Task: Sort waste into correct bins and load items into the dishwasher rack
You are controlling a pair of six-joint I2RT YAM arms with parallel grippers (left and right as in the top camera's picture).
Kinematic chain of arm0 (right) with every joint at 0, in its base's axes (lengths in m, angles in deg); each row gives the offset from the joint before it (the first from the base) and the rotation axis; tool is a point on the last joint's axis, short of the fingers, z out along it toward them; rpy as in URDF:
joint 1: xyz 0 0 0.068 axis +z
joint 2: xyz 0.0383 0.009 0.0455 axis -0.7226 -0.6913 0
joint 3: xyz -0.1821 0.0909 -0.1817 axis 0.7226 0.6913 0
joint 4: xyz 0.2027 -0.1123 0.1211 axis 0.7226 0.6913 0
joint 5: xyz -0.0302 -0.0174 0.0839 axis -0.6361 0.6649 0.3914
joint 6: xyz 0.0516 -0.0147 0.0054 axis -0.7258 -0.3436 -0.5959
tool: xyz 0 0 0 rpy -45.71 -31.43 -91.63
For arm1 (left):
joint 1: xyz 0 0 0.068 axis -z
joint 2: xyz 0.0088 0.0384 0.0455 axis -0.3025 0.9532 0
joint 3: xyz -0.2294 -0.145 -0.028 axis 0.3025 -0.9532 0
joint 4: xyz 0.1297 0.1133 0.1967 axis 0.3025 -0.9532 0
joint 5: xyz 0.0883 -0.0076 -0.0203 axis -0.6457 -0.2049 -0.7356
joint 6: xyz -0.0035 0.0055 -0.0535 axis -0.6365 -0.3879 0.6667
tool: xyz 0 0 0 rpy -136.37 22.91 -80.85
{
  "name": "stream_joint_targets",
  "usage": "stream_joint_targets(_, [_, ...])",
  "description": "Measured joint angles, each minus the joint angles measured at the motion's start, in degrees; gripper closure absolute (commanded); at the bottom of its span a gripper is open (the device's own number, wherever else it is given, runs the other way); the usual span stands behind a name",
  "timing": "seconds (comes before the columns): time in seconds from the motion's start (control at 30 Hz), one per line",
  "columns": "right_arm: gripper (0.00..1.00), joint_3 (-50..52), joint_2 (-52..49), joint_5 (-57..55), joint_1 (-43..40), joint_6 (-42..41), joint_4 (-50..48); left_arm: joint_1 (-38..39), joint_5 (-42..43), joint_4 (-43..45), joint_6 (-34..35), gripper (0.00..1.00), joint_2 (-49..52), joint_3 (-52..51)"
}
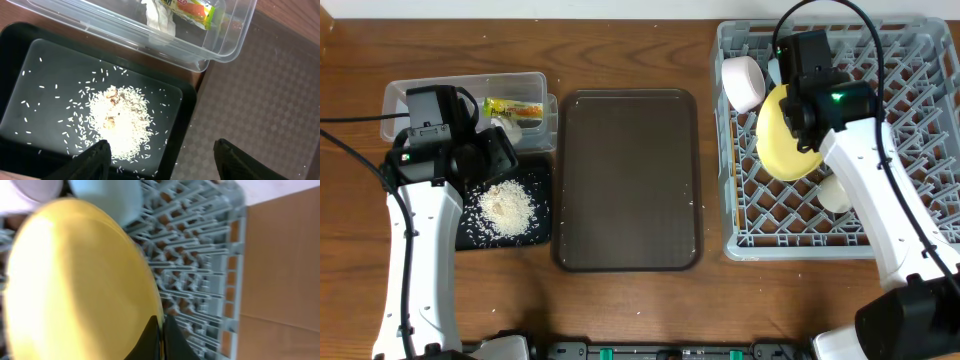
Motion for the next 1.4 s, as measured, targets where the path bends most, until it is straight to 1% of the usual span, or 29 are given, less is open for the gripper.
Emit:
stream_joint_targets(0.1, [0.86, 0.0, 0.0, 3.78, 0.2, -3.28, 0.0, 0.0, 0.0, 0.0, 0.0, 0.31, 0.0, 0.0])
stream_joint_targets(0.17, [0.74, 0.0, 0.0, 6.67, 0.28, -6.21, -0.22, 0.0, 0.0, 0.0, 0.0, 0.31, 0.0, 0.0])
stream_joint_targets(0.27, [0.66, 0.0, 0.0, 10.38, 0.28, -9.84, -1.16, 0.0, 0.0, 0.0, 0.02, 0.31, 0.0, 0.0])
stream_joint_targets(0.3, [0.64, 0.0, 0.0, 11.56, 0.28, -10.84, -1.27, 0.0, 0.0, 0.0, 0.11, 0.26, 0.0, 0.0])
stream_joint_targets(0.53, [0.46, 0.0, 1.18, 19.08, -0.48, -17.05, -1.53, 0.0, 0.02, 0.0, 0.39, 0.21, 0.0, 0.0])
stream_joint_targets(0.57, [0.41, 0.0, 2.12, 21.18, -1.31, -17.97, -1.53, 0.0, 0.02, 0.04, 0.37, 0.21, 0.0, 0.0])
stream_joint_targets(0.6, [0.32, 0.02, 3.1, 22.69, -2.08, -19.02, -1.53, 0.0, 0.02, 0.13, 0.37, 0.21, 0.0, 0.0])
stream_joint_targets(0.7, [0.23, 0.0, 6.86, 29.14, -6.29, -20.98, -1.57, 0.13, 0.17, 0.52, 0.0, 0.2, 0.0, 0.0])
stream_joint_targets(0.73, [0.17, 0.0, 8.15, 31.41, -8.15, -21.22, -1.33, 0.24, 0.35, 0.7, -0.31, 0.2, 0.0, 0.0])
stream_joint_targets(0.77, [0.14, 0.0, 8.98, 32.89, -9.55, -21.38, -0.76, 0.55, 0.52, 0.9, -0.81, 0.19, 0.0, 0.0])
stream_joint_targets(0.8, [0.04, -0.04, 9.86, 34.95, -11.5, -20.87, 0.52, 0.98, 0.81, 1.03, -1.46, 0.16, 0.0, 0.0])
stream_joint_targets(0.83, [0.01, -0.04, 10.27, 36.3, -12.92, -20.74, 1.97, 1.49, 1.14, 1.03, -1.97, 0.14, 0.0, 0.0])
stream_joint_targets(0.93, [0.01, -0.04, 10.25, 38.66, -15.32, -19.63, 6.88, 3.74, 1.79, -0.66, -4.13, 0.11, 0.0, 0.0])
stream_joint_targets(1.03, [0.01, 0.02, 10.03, 39.23, -15.98, -19.21, 9.9, 5.64, 2.21, -6.23, -5.75, 0.1, 0.0, -0.09])
stream_joint_targets(1.1, [0.01, 0.09, 10.14, 39.43, -15.93, -19.06, 9.99, 5.88, 2.4, -10.14, -6.27, 0.1, 0.0, -0.15])
stream_joint_targets(1.2, [0.01, 1.75, 11.26, 39.52, -15.93, -19.04, 8.98, 5.86, 2.43, -13.6, -6.93, 0.1, -0.04, -0.33])
stream_joint_targets(1.3, [0.01, 6.43, 14.86, 39.52, -15.93, -19.04, 5.79, 5.86, 2.45, -13.03, -7.39, 0.1, -1.38, -2.03])
stream_joint_targets(1.4, [0.01, 13.55, 20.68, 39.52, -15.93, -19.08, 0.5, 5.86, 2.62, -10.05, -7.65, 0.1, -6.27, -6.01])
